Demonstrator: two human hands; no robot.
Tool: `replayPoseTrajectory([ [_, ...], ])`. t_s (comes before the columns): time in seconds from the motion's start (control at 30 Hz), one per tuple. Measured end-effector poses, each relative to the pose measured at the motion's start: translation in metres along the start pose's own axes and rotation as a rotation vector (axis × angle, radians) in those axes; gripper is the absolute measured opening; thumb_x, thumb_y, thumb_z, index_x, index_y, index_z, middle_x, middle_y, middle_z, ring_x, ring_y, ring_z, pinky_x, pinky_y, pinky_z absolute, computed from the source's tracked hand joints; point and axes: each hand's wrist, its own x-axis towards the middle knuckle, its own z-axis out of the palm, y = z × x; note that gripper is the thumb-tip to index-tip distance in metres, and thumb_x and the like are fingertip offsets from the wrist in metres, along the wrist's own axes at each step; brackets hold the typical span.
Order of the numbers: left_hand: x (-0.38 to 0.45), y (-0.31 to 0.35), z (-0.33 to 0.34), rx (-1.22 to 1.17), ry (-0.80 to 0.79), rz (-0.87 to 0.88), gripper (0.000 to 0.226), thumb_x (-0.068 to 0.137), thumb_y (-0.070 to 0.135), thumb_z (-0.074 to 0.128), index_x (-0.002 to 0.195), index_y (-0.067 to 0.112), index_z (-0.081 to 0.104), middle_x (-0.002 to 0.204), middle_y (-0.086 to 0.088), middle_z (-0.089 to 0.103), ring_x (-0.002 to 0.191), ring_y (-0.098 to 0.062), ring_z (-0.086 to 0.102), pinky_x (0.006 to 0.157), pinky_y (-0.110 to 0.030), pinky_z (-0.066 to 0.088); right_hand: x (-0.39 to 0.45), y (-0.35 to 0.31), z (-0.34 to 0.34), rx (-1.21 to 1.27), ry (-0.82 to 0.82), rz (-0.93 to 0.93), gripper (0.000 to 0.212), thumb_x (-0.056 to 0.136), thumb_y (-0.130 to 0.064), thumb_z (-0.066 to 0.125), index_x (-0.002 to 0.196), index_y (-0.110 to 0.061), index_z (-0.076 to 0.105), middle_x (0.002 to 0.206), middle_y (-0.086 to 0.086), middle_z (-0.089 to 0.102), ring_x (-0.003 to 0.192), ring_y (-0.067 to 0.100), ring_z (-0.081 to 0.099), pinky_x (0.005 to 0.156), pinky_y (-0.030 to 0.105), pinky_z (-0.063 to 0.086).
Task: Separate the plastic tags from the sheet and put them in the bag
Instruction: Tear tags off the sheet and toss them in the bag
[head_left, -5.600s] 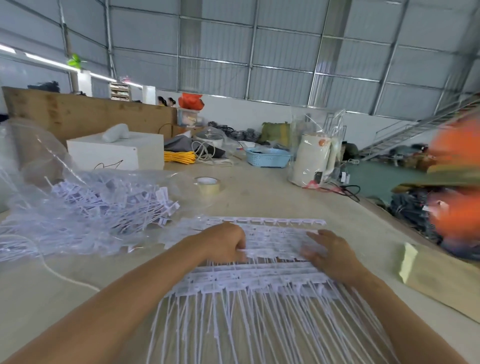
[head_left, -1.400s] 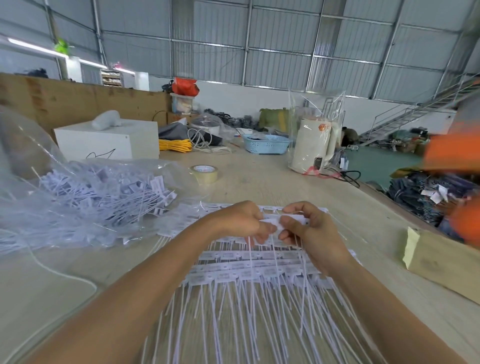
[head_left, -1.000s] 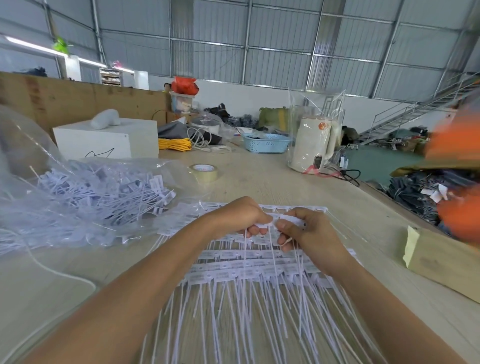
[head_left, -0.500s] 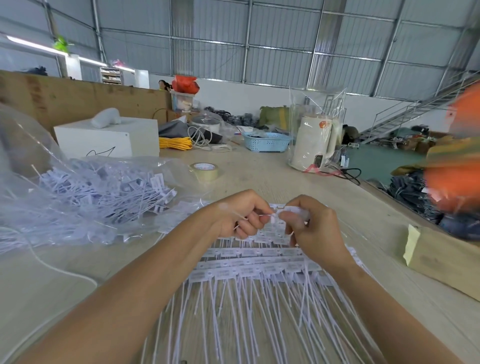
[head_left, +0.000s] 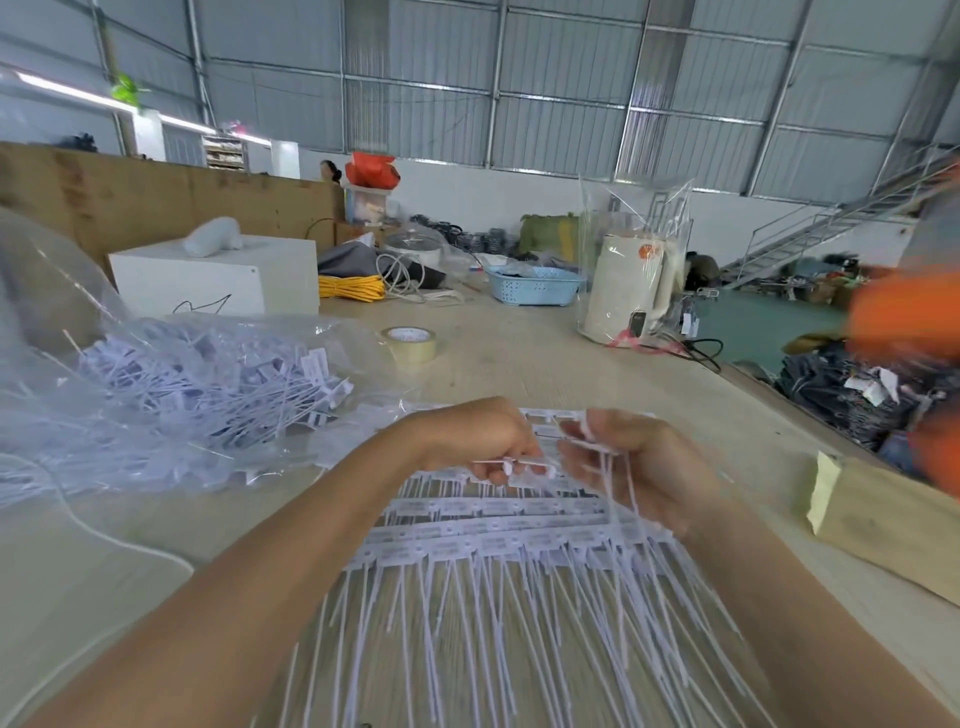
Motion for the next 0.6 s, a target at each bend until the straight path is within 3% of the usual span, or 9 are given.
replayPoseTrajectory([
  [0.1, 0.001, 0.004, 0.002, 0.083, 0.04, 0.069, 0.022, 0.087, -0.005, 0.043, 0.083, 0.011, 0.059, 0.069, -0.002, 0.054, 0.056, -0.013, 0.05, 0.06, -0.025, 0.04, -0.001, 0.021, 0.017, -0.162, -0.031, -0.027, 0.011, 0.085, -0.007, 0.061, 0.082, 0.003, 0.062, 0.087, 0.019, 0.071, 0.081, 0.03, 0.07, 0.067, 0.032, 0.058],
  [0.23, 0.004, 0.002, 0.002, 0.057, 0.188, 0.149, 0.015, 0.09, 0.006, 0.056, 0.101, 0.014, 0.051, 0.085, -0.006, 0.062, 0.061, -0.009, 0.058, 0.063, -0.023, 0.046, 0.003, 0.021, 0.017, -0.218, 0.127, -0.187, 0.012, 0.087, -0.001, 0.061, 0.075, -0.003, 0.06, 0.063, 0.004, 0.068, 0.058, 0.015, 0.067, 0.055, 0.021, 0.054],
  [0.3, 0.005, 0.002, 0.002, -0.026, 0.252, 0.142, 0.009, 0.091, 0.018, 0.06, 0.095, 0.013, 0.053, 0.081, -0.003, 0.063, 0.058, -0.007, 0.061, 0.058, -0.018, 0.049, 0.006, 0.018, 0.012, -0.231, 0.178, -0.29, 0.009, 0.086, 0.0, 0.062, 0.078, -0.005, 0.061, 0.067, 0.003, 0.067, 0.058, 0.012, 0.065, 0.056, 0.02, 0.053],
  [0.4, 0.007, 0.0, 0.001, -0.051, 0.241, 0.066, 0.029, 0.094, 0.032, 0.055, 0.078, 0.009, 0.059, 0.069, -0.004, 0.065, 0.051, -0.009, 0.062, 0.046, -0.015, 0.043, 0.007, 0.018, 0.01, -0.248, 0.193, -0.403, 0.009, 0.085, 0.001, 0.062, 0.081, -0.007, 0.065, 0.074, 0.006, 0.067, 0.062, 0.012, 0.065, 0.06, 0.019, 0.053],
  [0.5, 0.006, -0.001, -0.001, -0.148, 0.248, 0.098, 0.026, 0.094, 0.025, 0.056, 0.074, 0.008, 0.059, 0.063, -0.005, 0.063, 0.047, -0.008, 0.059, 0.047, -0.017, 0.04, 0.009, 0.021, 0.01, -0.262, 0.19, -0.412, 0.008, 0.085, 0.001, 0.063, 0.086, -0.006, 0.068, 0.082, 0.01, 0.071, 0.073, 0.018, 0.07, 0.066, 0.023, 0.057],
  [0.6, 0.006, 0.002, -0.001, -0.096, 0.32, 0.145, 0.025, 0.093, 0.02, 0.057, 0.073, 0.006, 0.061, 0.058, -0.003, 0.063, 0.046, -0.007, 0.057, 0.049, -0.018, 0.04, 0.01, 0.023, 0.01, -0.229, 0.165, -0.314, 0.008, 0.084, 0.0, 0.063, 0.089, -0.001, 0.07, 0.086, 0.014, 0.073, 0.078, 0.023, 0.071, 0.069, 0.027, 0.058],
])
